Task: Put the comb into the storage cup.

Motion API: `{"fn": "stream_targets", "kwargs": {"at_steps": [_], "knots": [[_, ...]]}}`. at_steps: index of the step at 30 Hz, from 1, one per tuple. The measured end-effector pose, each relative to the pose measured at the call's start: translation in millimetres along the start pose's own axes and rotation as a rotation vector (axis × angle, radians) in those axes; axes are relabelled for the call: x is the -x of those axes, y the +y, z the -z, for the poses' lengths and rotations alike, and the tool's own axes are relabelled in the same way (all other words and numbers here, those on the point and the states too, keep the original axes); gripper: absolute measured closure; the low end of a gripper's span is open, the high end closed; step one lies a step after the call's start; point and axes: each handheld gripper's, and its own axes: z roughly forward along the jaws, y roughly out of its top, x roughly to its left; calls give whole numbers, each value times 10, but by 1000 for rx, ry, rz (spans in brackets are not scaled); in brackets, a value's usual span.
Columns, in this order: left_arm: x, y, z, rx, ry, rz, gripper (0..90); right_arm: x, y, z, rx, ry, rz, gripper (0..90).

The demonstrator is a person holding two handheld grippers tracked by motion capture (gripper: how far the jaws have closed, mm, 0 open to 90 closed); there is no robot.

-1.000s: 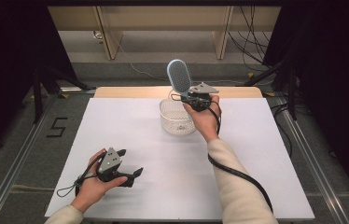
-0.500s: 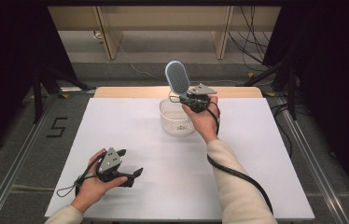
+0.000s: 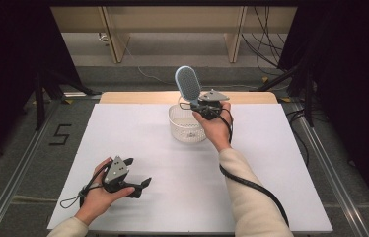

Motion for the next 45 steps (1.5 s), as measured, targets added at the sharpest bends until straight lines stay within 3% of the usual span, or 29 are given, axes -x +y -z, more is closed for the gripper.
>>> {"fn": "stream_targets", "kwargs": {"at_steps": [19,24,26,31,36,45], "knots": [[2,0,0,-2,-1,-1,66,-1,-28,-20,-16,16,10,694],[2,-1,4,-1,0,-2,66,11,-40,-1,-53,56,17,560],[1,-2,4,-4,0,-4,65,19,-73,18,-90,75,43,479],[12,-3,-10,-7,-2,-3,65,58,-78,172,-47,119,40,344],[23,1,-15,-11,-1,-9,65,88,-36,301,-50,116,58,314],[15,-2,-13,-11,0,-6,66,139,-75,349,-50,117,42,263]]}}
